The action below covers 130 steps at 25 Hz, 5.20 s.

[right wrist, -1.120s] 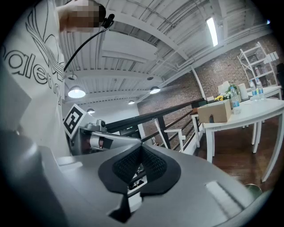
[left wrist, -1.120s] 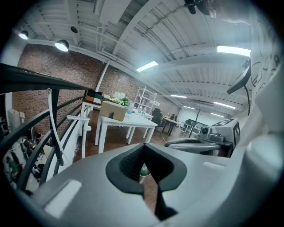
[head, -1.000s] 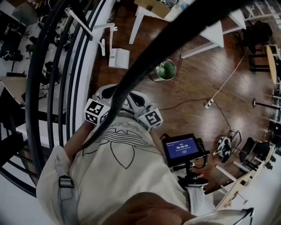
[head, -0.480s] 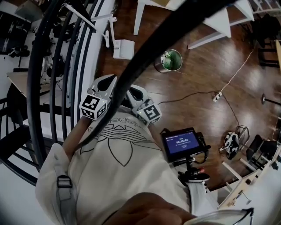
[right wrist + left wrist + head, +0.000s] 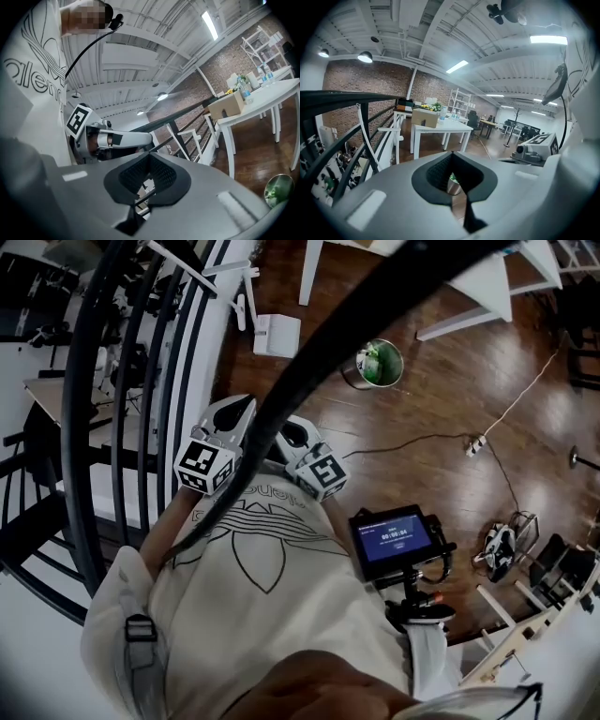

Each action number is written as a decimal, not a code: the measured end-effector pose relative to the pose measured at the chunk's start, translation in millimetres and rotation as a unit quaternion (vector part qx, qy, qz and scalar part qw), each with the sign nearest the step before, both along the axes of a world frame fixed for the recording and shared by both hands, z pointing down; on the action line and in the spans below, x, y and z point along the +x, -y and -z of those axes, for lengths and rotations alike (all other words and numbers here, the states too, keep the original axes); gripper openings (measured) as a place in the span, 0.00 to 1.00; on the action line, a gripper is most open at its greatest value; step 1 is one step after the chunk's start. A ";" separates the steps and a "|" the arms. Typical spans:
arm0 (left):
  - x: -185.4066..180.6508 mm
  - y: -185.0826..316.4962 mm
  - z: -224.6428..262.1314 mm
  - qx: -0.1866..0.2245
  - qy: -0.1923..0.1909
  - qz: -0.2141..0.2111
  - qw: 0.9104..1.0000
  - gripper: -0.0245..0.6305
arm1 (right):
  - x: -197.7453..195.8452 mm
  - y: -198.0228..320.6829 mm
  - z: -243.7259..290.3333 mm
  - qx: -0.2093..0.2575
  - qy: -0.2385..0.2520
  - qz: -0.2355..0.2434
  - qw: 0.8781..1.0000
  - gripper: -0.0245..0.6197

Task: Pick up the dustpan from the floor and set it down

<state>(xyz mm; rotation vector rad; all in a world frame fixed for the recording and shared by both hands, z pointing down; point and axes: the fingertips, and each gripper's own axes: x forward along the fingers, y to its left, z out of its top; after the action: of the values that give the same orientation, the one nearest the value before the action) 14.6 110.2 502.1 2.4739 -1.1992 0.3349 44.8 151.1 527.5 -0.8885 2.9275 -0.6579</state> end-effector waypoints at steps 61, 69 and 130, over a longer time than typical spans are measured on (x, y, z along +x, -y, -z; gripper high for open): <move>-41.3 319.5 28.9 0.055 0.114 0.016 0.992 0.12 | 14.3 199.2 26.0 0.013 0.032 -0.115 0.993 0.04; -45.7 313.9 8.7 0.053 0.106 0.008 0.993 0.12 | 4.8 193.8 20.8 0.001 0.014 -0.096 0.995 0.04; -20.7 186.8 24.7 0.080 -0.034 -0.023 0.996 0.07 | -20.9 208.5 52.1 0.091 -0.023 -0.034 0.995 0.04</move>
<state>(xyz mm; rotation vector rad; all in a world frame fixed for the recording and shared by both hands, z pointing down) -6.1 -76.6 477.3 2.6297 -1.1840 0.1717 24.0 -57.4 475.5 -0.9900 2.9217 -0.3645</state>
